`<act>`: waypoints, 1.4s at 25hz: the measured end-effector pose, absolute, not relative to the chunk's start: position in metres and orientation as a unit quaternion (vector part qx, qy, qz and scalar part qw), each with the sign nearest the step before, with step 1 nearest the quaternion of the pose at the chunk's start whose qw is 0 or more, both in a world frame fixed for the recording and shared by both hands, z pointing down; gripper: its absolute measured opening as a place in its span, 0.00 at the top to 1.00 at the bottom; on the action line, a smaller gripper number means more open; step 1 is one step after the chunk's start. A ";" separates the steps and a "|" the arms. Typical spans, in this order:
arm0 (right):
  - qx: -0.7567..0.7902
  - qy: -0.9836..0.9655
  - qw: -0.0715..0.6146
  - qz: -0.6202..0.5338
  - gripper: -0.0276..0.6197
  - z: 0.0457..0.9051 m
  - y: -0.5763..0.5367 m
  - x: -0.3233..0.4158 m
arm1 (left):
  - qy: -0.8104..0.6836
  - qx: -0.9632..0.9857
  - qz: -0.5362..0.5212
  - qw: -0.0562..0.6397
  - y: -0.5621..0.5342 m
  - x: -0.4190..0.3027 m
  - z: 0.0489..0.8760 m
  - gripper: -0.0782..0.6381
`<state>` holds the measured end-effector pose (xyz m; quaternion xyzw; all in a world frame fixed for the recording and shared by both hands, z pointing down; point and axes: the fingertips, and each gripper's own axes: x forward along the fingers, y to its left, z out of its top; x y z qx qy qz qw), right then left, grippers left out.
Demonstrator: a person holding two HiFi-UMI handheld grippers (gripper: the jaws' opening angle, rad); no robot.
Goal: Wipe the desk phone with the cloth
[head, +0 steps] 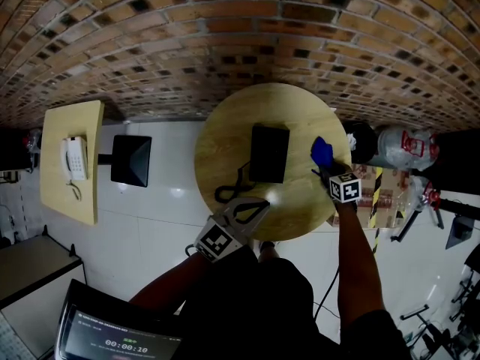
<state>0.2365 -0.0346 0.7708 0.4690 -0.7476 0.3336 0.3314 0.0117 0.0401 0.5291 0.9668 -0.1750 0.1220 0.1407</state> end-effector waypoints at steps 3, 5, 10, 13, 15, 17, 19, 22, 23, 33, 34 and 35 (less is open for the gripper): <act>0.479 -0.744 0.317 0.342 0.68 0.770 -0.036 0.239 | -0.177 0.966 0.121 0.143 0.043 0.011 0.526 0.89; 0.484 -0.743 0.300 0.351 0.63 0.768 -0.037 0.241 | -0.178 0.966 0.122 0.141 0.044 0.011 0.525 0.89; 0.496 -0.765 0.274 0.306 0.57 0.732 -0.048 0.237 | -0.194 0.965 0.110 0.138 0.042 0.008 0.515 0.89; 0.487 -0.797 0.259 0.247 0.57 0.687 -0.055 0.222 | -0.205 0.965 0.100 0.129 0.039 0.008 0.504 0.89; 0.476 -0.821 0.228 0.215 0.57 0.648 -0.055 0.206 | -0.209 0.966 0.093 0.124 0.039 0.009 0.494 0.89; 0.459 -0.845 0.191 0.195 0.57 0.608 -0.047 0.185 | -0.212 0.966 0.082 0.121 0.039 0.010 0.480 0.89; 0.435 -0.869 0.157 0.178 0.57 0.571 -0.033 0.160 | -0.216 0.967 0.067 0.117 0.041 0.010 0.464 0.89; 0.396 -0.900 0.112 0.144 0.57 0.517 -0.006 0.124 | -0.224 0.968 0.051 0.106 0.047 0.008 0.443 0.89; 0.384 -0.908 0.100 0.135 0.58 0.501 0.005 0.113 | -0.225 0.968 0.048 0.104 0.051 0.008 0.437 0.89; 0.313 -0.946 0.020 0.082 0.69 0.392 0.087 0.053 | -0.224 0.970 0.027 0.088 0.092 0.013 0.388 0.89; 0.310 -0.948 0.018 0.075 0.73 0.385 0.092 0.051 | -0.225 0.970 0.026 0.087 0.093 0.013 0.384 0.89; 0.308 -0.949 0.016 0.071 0.76 0.379 0.096 0.050 | -0.225 0.970 0.024 0.084 0.094 0.013 0.379 0.89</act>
